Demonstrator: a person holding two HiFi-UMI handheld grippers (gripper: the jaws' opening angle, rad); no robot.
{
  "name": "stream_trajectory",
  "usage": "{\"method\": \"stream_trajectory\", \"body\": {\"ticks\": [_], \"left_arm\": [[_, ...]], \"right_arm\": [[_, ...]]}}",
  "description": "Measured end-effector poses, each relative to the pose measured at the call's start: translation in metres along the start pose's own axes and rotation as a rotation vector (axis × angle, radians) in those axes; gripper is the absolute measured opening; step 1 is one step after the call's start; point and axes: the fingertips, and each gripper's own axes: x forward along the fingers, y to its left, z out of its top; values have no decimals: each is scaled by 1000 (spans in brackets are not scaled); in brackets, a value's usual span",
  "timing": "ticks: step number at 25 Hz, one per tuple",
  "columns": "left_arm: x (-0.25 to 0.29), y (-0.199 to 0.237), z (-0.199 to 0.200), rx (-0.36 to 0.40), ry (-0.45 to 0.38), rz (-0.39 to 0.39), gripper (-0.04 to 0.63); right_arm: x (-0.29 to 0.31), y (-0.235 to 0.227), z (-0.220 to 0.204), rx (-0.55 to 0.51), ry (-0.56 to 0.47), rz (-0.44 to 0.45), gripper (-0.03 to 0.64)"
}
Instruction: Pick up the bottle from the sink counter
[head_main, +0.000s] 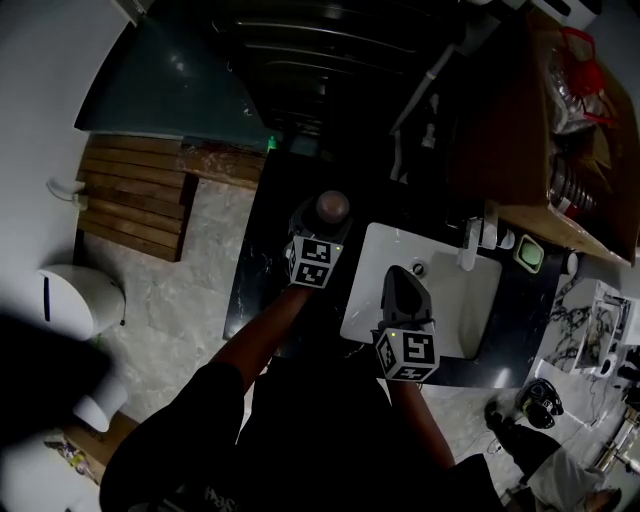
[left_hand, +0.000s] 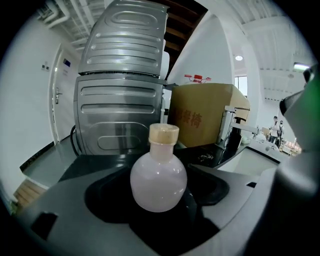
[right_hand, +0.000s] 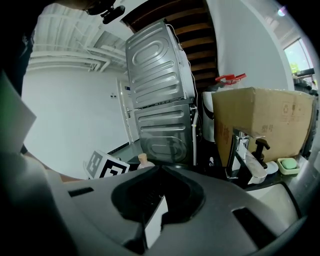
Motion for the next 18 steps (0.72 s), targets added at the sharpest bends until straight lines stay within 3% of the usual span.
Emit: {"method": "stream_trajectory", "body": {"ticks": [11, 18], "left_arm": [[13, 2, -7, 33, 96, 60, 367], [19, 4, -6, 88, 108, 65, 368]], "right_arm": [[-2, -10, -8, 2, 20, -26, 38], [-9, -16, -7, 2, 17, -45, 40]]}}
